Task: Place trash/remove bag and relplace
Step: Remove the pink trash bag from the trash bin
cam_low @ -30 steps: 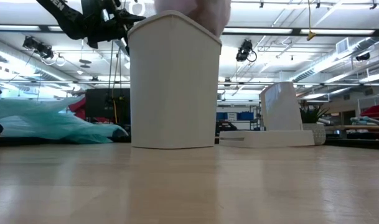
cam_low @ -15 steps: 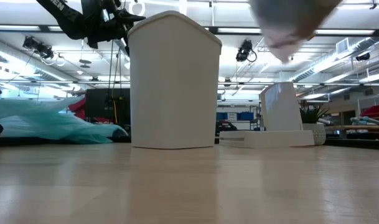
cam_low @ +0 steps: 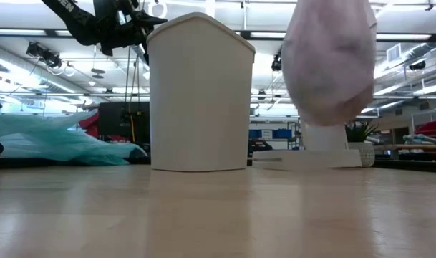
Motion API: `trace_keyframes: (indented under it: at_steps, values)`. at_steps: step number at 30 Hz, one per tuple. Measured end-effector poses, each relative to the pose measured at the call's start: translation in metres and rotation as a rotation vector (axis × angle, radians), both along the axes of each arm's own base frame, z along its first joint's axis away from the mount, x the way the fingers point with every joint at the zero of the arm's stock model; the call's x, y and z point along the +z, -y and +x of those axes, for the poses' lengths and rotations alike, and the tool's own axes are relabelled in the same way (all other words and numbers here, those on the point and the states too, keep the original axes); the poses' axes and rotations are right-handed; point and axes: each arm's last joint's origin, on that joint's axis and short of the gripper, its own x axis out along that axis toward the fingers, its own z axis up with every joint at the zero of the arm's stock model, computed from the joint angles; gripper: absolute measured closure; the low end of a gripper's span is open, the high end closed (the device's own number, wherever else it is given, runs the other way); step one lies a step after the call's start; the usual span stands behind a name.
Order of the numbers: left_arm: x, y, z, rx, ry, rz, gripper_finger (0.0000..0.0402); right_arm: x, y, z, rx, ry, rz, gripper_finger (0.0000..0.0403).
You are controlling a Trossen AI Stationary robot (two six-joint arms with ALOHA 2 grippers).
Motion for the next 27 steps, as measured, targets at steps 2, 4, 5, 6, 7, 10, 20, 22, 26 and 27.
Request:
trace_keyframes:
  at_steps: [2, 4, 5, 6, 7, 10, 20, 22, 26, 27]
  values:
    - [0.001, 0.001, -0.001, 0.001, 0.001, 0.002, 0.0249, -0.008, -0.006, 0.001, 0.013, -0.029, 0.031, 0.0403]
    - [0.003, 0.003, -0.002, 0.005, 0.005, 0.006, 0.0249, -0.014, -0.010, 0.000, 0.019, -0.037, 0.066, 0.0403]
    - [0.005, 0.003, -0.002, 0.008, 0.007, 0.004, 0.0249, -0.016, -0.012, 0.000, 0.028, -0.040, 0.081, 0.0403]
    - [0.006, 0.004, -0.002, 0.013, 0.009, 0.002, 0.0249, -0.018, -0.014, 0.000, 0.038, -0.042, 0.096, 0.0403]
    - [0.007, 0.005, -0.003, 0.016, 0.010, 0.003, 0.0249, -0.020, -0.015, -0.001, 0.048, -0.043, 0.111, 0.0403]
    - [0.011, 0.008, -0.004, 0.018, 0.016, 0.012, 0.0249, -0.026, -0.018, -0.002, 0.074, -0.050, 0.156, 0.0403]
    - [0.020, 0.017, -0.008, 0.024, 0.029, 0.030, 0.0249, -0.052, -0.022, -0.006, 0.194, -0.147, 0.403, 0.0403]
    - [0.021, 0.018, -0.009, 0.025, 0.031, 0.029, 0.0249, -0.055, -0.024, -0.003, 0.222, -0.170, 0.432, 0.0403]
    - [0.022, 0.018, -0.009, 0.031, 0.033, 0.023, 0.0249, -0.064, -0.029, 0.004, 0.272, -0.220, 0.502, 0.0403]
    - [0.022, 0.018, -0.009, 0.032, 0.032, 0.020, 0.0249, -0.067, -0.031, 0.007, 0.281, -0.235, 0.524, 0.0403]
